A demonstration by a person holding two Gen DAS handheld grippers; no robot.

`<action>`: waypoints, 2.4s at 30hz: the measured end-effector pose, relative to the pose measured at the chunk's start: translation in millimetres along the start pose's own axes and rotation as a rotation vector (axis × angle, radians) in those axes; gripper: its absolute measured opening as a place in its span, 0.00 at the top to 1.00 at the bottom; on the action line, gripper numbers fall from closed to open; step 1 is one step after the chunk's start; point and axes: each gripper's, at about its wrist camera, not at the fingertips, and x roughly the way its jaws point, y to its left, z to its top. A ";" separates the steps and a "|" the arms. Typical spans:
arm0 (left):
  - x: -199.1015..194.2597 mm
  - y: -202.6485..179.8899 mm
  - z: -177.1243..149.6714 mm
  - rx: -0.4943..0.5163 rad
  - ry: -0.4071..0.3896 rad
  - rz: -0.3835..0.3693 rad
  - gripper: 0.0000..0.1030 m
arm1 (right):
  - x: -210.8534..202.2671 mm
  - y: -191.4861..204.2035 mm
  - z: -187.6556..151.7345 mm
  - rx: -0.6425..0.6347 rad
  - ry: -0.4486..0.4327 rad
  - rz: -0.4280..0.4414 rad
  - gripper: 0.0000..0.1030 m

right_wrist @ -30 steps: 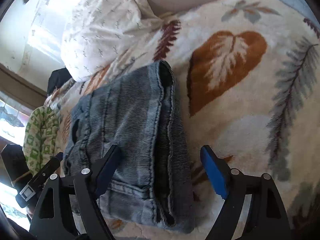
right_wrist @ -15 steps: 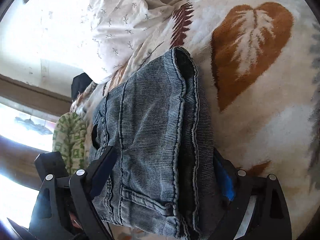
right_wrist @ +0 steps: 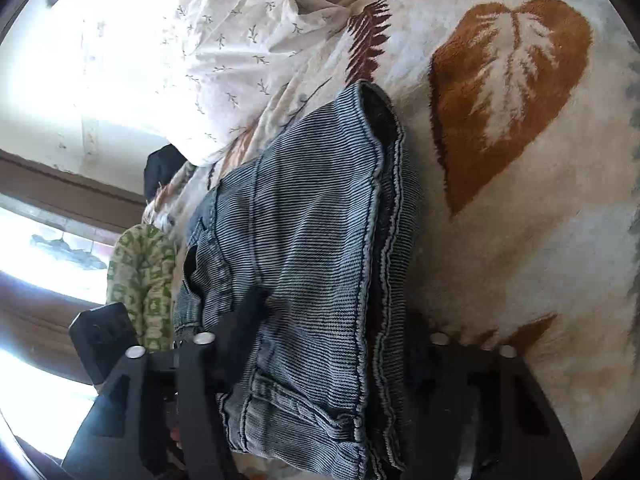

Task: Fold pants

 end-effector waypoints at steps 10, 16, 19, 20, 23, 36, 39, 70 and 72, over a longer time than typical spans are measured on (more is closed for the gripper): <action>-32.1 -6.3 2.0 -0.012 -0.043 -0.011 0.56 | -21.7 41.7 -4.5 -0.087 -0.056 0.016 0.69; -69.9 -17.5 6.7 -0.016 -0.104 -0.021 0.56 | -37.9 72.4 -13.9 -0.134 -0.084 0.043 0.72; -93.8 -29.5 10.2 0.003 -0.146 -0.019 0.56 | -53.7 89.4 -16.1 -0.162 -0.125 0.077 0.72; -103.0 -33.4 10.6 0.009 -0.160 -0.020 0.56 | -58.0 94.4 -16.4 -0.165 -0.133 0.091 0.72; -126.8 -41.2 9.6 0.033 -0.186 -0.005 0.56 | -69.8 109.5 -20.5 -0.179 -0.150 0.141 0.72; -155.6 -27.0 29.4 0.010 -0.299 0.089 0.56 | -49.7 153.3 -11.3 -0.256 -0.176 0.214 0.72; -132.4 -12.4 35.1 -0.015 -0.278 0.105 0.56 | -29.6 145.7 5.8 -0.238 -0.156 0.189 0.72; -122.7 -75.0 3.6 0.299 -0.404 0.697 0.03 | -24.5 131.0 -14.9 -0.383 -0.306 -0.218 0.34; -141.1 -87.5 -1.6 0.295 -0.437 0.718 0.00 | -53.2 151.3 -35.0 -0.451 -0.387 -0.250 0.30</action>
